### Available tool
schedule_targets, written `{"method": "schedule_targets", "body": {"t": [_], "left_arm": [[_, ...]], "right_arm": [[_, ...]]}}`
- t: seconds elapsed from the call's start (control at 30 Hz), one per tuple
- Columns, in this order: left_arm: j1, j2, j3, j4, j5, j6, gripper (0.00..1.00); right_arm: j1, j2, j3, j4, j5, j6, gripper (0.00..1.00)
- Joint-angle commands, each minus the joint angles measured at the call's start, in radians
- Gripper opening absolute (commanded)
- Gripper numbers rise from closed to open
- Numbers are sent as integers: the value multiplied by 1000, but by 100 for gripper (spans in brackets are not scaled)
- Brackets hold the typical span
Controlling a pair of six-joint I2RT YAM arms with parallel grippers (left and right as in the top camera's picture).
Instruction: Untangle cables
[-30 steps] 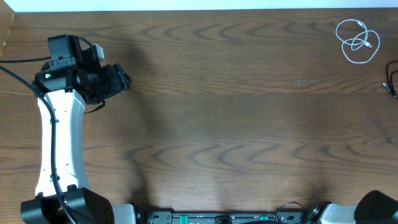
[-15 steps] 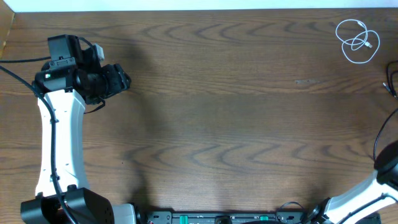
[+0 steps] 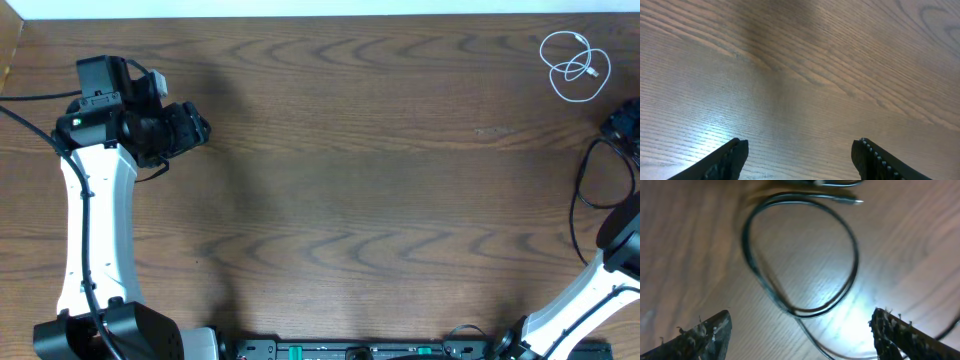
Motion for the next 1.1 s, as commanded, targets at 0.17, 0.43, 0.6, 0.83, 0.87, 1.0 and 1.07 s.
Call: {"method": "schedule_targets", "body": {"t": [0.17, 0.43, 0.6, 0.83, 0.87, 1.0, 1.07], "left_arm": [[3, 2, 8, 0, -13, 8, 71], [3, 2, 8, -23, -13, 8, 83], [3, 2, 8, -23, -13, 8, 99], [3, 2, 8, -23, -13, 8, 99], [3, 2, 8, -23, -13, 8, 99], [3, 2, 8, -23, -13, 8, 99], [3, 2, 8, -23, -13, 8, 100]], "right_arm": [[42, -184, 78, -8, -470, -305, 92], [211, -439, 78, -61, -609, -512, 96], [329, -549, 78, -117, -530, -539, 99], [385, -629, 78, -201, -525, -534, 99], [385, -636, 78, -221, -525, -534, 99], [386, -642, 78, -278, -528, -532, 99], [386, -641, 77, -332, -528, -532, 99]]}}
